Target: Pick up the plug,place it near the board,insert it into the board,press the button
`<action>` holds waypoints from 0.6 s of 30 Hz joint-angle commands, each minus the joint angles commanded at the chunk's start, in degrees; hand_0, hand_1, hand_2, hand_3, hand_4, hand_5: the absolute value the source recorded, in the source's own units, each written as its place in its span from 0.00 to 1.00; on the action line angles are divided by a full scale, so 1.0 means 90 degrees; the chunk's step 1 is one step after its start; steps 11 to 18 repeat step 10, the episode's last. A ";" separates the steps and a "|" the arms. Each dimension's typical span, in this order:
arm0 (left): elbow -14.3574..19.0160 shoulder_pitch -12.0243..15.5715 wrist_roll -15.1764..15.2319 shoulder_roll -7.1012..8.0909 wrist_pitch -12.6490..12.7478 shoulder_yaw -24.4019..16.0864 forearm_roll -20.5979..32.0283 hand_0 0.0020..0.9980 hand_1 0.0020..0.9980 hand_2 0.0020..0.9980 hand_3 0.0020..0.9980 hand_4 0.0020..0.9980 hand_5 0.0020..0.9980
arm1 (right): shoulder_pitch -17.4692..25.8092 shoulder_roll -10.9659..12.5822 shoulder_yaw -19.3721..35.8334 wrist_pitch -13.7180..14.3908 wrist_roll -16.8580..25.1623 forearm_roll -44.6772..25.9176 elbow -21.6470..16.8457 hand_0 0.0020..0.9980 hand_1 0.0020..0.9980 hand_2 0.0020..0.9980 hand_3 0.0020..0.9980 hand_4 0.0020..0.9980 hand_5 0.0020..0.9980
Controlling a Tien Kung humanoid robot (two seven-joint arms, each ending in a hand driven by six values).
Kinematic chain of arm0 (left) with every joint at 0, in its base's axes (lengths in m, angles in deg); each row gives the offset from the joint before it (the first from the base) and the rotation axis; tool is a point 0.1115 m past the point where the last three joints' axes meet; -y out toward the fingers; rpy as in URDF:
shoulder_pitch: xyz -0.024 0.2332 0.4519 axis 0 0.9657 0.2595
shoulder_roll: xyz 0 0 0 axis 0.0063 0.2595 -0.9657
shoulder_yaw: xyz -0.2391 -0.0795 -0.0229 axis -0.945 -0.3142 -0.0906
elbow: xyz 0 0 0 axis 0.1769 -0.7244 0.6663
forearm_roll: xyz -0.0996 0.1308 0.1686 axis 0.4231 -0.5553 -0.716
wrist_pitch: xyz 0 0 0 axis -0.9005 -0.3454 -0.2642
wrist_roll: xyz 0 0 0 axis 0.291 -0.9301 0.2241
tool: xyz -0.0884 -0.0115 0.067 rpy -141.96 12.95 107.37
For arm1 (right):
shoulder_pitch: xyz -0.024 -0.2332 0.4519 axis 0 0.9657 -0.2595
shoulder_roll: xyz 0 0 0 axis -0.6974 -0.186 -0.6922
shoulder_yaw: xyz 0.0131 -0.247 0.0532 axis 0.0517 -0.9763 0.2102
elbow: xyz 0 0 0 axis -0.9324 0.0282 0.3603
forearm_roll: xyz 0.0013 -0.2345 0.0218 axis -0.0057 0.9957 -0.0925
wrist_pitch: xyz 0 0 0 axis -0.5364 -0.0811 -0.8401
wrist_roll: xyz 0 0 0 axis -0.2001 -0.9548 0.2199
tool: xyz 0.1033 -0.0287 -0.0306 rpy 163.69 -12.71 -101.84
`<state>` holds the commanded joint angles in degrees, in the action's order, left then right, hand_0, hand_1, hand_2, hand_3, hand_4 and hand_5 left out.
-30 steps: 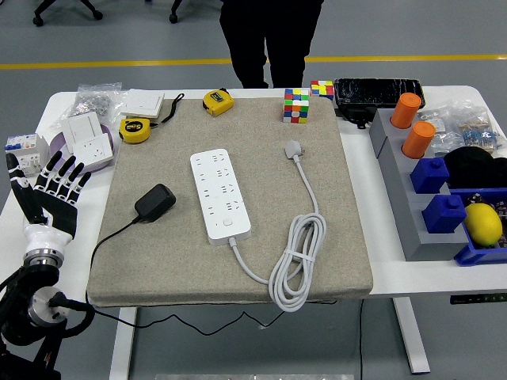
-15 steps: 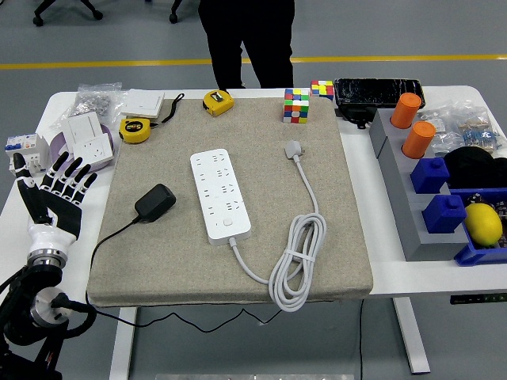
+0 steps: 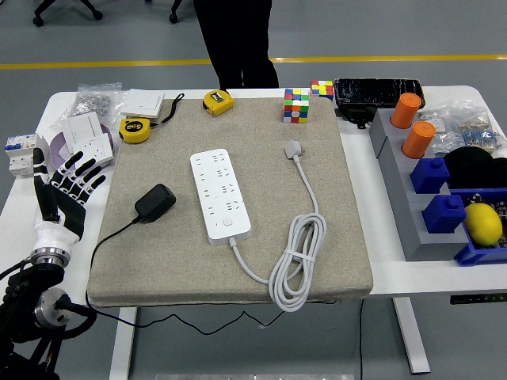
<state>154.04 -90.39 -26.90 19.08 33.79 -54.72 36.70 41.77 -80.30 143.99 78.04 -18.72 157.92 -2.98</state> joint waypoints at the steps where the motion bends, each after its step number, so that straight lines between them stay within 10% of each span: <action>1: -0.0003 0.0009 -0.0006 0.0000 0.0010 0.0000 -0.0016 0.65 0.67 0.64 0.69 1.00 0.96 | -0.0001 -0.0009 -0.0008 0.0005 0.0001 0.0000 0.0000 0.80 0.72 0.72 0.76 1.00 0.94; 18: 0.0027 0.0009 -0.0048 0.0000 0.0010 0.0015 -0.0369 0.65 0.67 0.64 0.69 1.00 0.92 | 0.0020 -0.0032 0.0071 0.0022 -0.0044 0.0217 0.0000 0.80 0.72 0.72 0.76 1.00 0.92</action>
